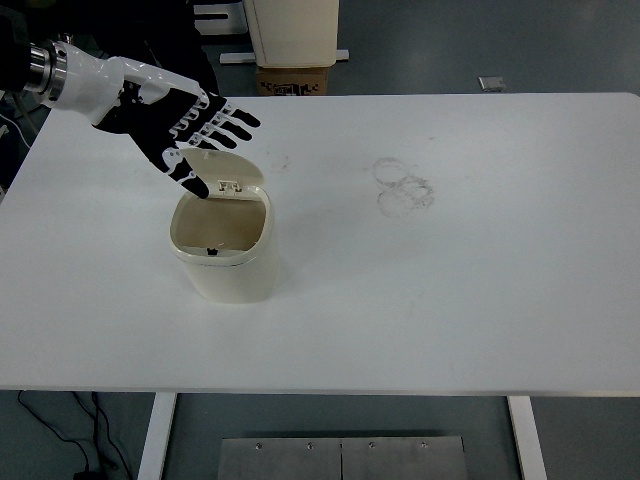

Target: Close trash bin

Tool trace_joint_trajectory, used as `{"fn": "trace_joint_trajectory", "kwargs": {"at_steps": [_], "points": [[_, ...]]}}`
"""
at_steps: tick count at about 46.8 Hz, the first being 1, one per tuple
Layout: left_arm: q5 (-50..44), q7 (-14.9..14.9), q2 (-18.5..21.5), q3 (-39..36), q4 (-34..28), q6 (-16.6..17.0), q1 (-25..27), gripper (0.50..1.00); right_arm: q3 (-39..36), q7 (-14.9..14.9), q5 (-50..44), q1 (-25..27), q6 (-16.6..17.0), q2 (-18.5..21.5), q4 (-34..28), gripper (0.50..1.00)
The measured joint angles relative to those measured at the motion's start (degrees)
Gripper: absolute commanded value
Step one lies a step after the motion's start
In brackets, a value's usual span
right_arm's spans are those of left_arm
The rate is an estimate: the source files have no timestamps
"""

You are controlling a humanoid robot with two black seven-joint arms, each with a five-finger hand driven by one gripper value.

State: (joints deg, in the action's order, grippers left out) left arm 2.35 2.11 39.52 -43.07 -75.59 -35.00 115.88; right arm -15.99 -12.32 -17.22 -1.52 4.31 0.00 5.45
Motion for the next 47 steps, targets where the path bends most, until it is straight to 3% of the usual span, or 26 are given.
{"fn": "trace_joint_trajectory", "kwargs": {"at_steps": [16, 24, 47], "points": [[0.6, -2.0, -0.1, -1.7, -2.5, 0.0, 0.7, 1.0, 0.0, 0.0, 0.0, 0.0, 0.0, 0.0, 0.0, 0.991], [0.6, -4.7, 0.0, -2.1, -4.3, 0.0, 0.7, 1.0, 0.0, 0.0, 0.0, 0.0, 0.0, 0.0, 0.0, 0.991], [0.6, -4.9, -0.3, -3.0, -6.2, 0.0, 0.5, 1.0, 0.0, 0.0, 0.0, 0.0, 0.0, 0.0, 0.0, 0.991]]}}
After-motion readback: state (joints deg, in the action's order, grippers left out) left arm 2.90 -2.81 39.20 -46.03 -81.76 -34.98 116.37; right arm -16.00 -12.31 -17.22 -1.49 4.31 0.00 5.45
